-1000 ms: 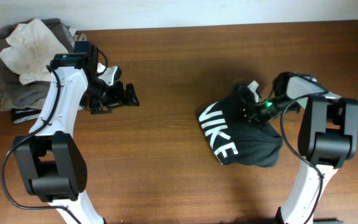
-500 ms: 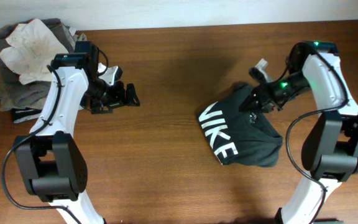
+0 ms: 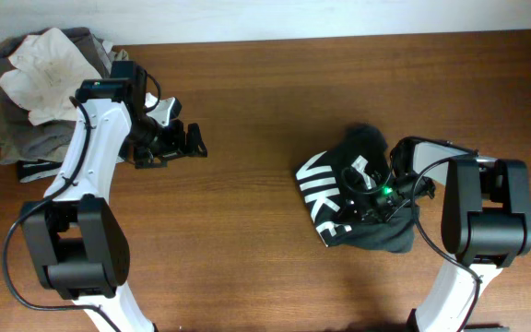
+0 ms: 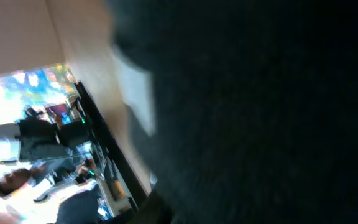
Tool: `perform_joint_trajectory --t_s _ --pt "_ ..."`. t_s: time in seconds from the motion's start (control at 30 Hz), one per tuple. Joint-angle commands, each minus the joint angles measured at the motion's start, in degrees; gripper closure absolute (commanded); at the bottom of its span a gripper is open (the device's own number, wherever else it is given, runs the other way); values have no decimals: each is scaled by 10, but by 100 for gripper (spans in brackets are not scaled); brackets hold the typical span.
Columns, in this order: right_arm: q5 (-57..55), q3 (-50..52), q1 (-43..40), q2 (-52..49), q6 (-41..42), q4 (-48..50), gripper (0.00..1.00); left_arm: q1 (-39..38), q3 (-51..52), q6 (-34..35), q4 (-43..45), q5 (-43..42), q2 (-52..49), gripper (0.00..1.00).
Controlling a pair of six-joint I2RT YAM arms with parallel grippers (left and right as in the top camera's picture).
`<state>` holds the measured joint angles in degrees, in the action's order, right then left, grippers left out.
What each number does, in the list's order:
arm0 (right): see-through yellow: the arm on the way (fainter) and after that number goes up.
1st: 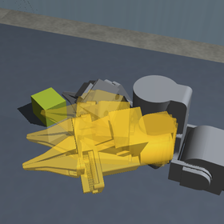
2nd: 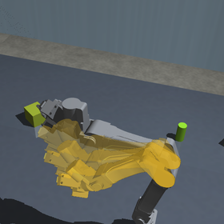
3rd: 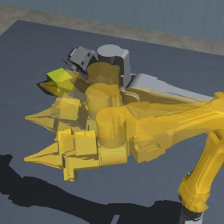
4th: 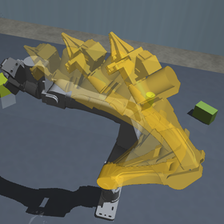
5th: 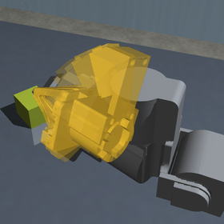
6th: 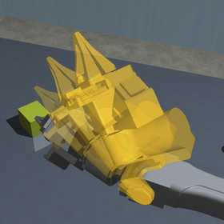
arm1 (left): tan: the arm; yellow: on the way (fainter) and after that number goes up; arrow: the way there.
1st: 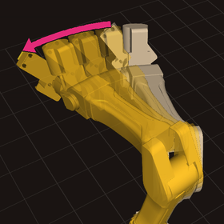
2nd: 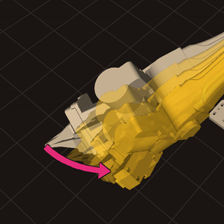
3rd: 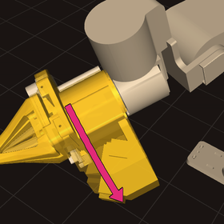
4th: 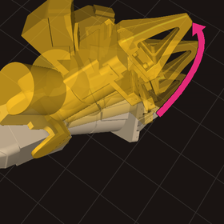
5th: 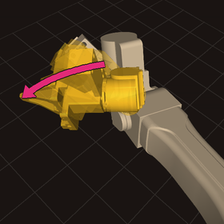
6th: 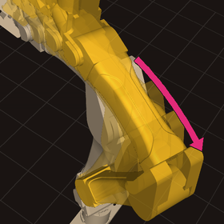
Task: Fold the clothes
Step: 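Release the bundle and move the left gripper toward its left side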
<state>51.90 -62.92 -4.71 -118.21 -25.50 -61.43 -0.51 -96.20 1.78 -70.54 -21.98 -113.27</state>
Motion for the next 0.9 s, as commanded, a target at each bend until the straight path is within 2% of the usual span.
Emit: perform_joint_trajectory --t_s 0.0,0.13,0.27,0.33,0.37,0.43,0.47,0.57,0.73,0.87 --pt "-16 -5 0 2 65 -11 95 -2 2 -1 0 4 -5 1" --pt "-25 -75 0 24 63 -86 96 -2 2 -1 0 4 -5 1" --pt "-65 -189 2 93 66 -185 95 -2 2 -1 0 3 -5 1" --pt "-95 -247 2 123 102 -214 90 -4 2 -1 1 3 -5 1" --pt "-117 -271 2 134 128 -220 83 -6 3 -1 3 2 -5 1" --pt "-183 -325 2 154 190 -227 35 -17 9 -1 13 -14 -6 1" --pt "-223 -350 2 161 224 -228 2 -25 18 -1 25 -31 -6 1" --pt "-301 -409 2 172 290 -252 1 -56 57 -1 61 -76 -6 1" --pt "-301 -412 2 172 288 -251 1 -116 116 0 147 -199 -6 1" --pt "-305 -412 2 172 288 -249 1 -168 142 17 206 -252 -10 1"
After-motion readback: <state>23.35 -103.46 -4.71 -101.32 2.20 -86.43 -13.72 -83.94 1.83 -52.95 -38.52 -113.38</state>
